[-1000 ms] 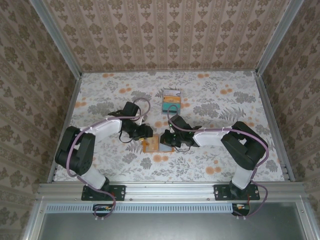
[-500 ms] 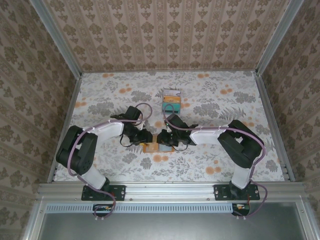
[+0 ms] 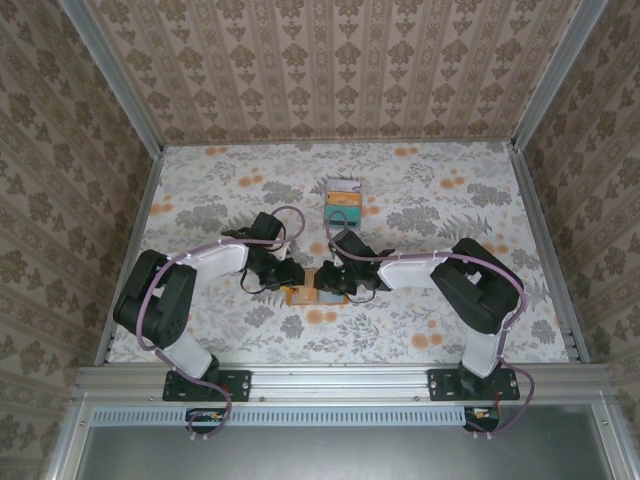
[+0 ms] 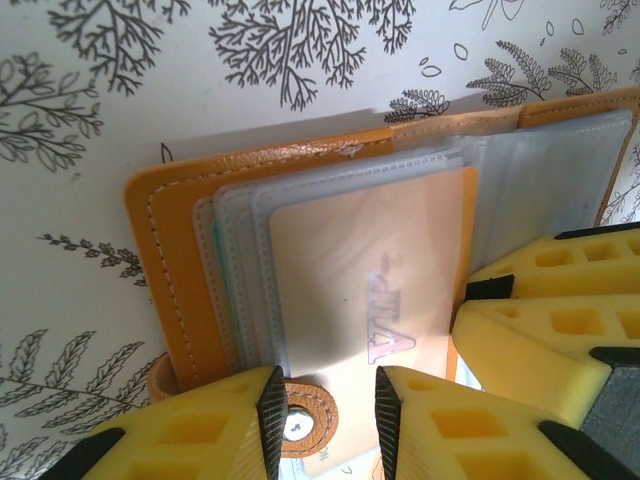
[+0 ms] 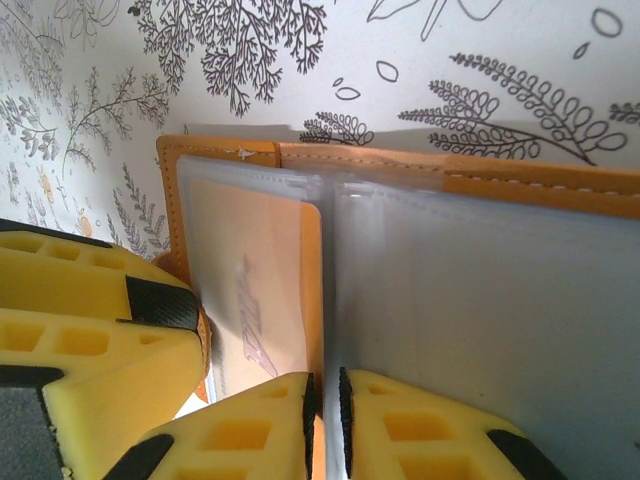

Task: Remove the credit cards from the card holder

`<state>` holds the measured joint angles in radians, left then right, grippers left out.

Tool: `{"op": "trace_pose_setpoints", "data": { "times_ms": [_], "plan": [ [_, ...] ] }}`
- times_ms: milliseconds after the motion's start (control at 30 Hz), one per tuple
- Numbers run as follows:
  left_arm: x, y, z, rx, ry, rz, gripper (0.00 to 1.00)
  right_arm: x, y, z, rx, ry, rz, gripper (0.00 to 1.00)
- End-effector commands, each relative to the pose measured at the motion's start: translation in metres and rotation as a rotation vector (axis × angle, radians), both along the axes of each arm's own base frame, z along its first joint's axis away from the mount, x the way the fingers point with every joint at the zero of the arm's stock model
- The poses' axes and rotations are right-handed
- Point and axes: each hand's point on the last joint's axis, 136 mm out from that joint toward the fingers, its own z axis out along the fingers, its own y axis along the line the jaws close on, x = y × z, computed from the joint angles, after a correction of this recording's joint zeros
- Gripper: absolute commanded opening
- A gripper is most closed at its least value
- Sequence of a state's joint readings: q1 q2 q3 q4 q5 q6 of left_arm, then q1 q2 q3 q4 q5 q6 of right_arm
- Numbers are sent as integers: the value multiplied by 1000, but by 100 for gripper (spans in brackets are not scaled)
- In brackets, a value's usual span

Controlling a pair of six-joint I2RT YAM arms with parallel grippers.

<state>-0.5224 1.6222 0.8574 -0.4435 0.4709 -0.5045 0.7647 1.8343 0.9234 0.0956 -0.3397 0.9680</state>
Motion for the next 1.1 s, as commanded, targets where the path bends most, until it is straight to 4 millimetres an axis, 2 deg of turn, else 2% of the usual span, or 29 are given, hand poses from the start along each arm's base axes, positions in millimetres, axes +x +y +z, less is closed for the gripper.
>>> {"op": "trace_pose_setpoints", "data": {
  "times_ms": [0, 100, 267, 433, 633, 833, 1067],
  "plan": [
    [-8, 4, -12, 31, 32, 6, 33, -5, 8, -4, 16, 23, 27, 19],
    [-9, 3, -13, 33, 34, 3, 33, -5, 10, -3, 27, 25, 31, 19],
    [-9, 4, -12, 41, 31, 5, 32, -5, 6, -4, 19, 22, 15, 7],
    [-10, 9, -16, 70, 36, 11, 28, -7, -1, -5, 7, 18, 3, 0],
    [-11, 16, -21, 106, 50, 22, 23, -8, -12, -7, -10, 16, -21, 0],
    [-11, 17, -21, 105, 52, 23, 22, -8, -25, -7, -19, 15, -43, 0],
    [-12, 16, -21, 100, 54, 22, 21, -6, -31, -4, -19, 11, -52, 0]
  ]
}}
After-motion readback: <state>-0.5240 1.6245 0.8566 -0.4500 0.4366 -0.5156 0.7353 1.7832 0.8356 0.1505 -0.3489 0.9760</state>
